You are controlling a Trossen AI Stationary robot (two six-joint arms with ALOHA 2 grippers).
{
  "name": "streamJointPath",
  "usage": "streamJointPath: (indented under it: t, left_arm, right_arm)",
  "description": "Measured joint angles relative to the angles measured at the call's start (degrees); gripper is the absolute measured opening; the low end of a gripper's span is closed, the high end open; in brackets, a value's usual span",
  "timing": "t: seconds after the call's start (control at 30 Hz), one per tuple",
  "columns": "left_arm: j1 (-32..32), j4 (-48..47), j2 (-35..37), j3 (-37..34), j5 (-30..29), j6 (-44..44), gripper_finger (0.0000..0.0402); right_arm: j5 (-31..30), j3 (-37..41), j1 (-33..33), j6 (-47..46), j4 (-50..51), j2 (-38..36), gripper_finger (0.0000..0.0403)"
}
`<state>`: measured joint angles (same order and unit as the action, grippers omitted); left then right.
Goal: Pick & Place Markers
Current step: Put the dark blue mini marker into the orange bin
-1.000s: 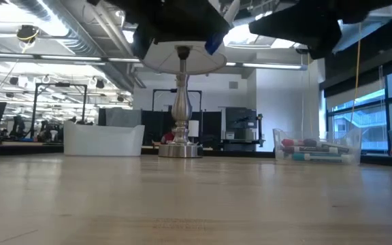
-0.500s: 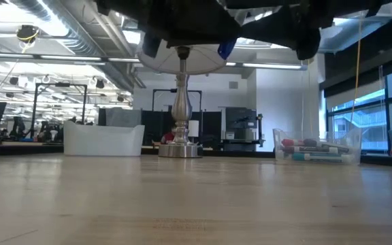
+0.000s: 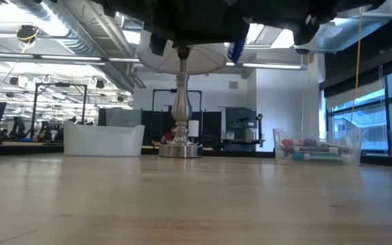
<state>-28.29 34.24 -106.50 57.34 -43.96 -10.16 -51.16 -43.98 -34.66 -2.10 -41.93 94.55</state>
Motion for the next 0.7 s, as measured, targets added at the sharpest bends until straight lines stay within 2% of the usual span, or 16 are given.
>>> streamJointPath:
  t: [0.13, 0.27, 0.47, 0.7]
  left_arm:
    - [-0.2, -2.5, 0.0, 0.0, 0.2, -2.6, 0.0088]
    - [-0.1, -5.9, 0.0, 0.0, 0.3, -5.4, 0.0106]
    - [0.2, -9.3, 0.0, 0.0, 0.4, -5.7, 0.0120]
    - [1.7, -8.8, 0.0, 0.0, 3.4, -7.1, 0.0116]
  right_arm:
    - [-1.6, -2.9, -1.7, -0.9, 13.3, -2.2, 0.0040]
    - [-0.8, -9.8, -4.4, -12.0, 38.1, -6.0, 0.0040]
    - [9.7, -23.4, -9.7, -29.6, 70.1, -7.7, 0.0040]
    - [19.6, -30.0, -15.4, -44.4, 89.5, -7.2, 0.0040]
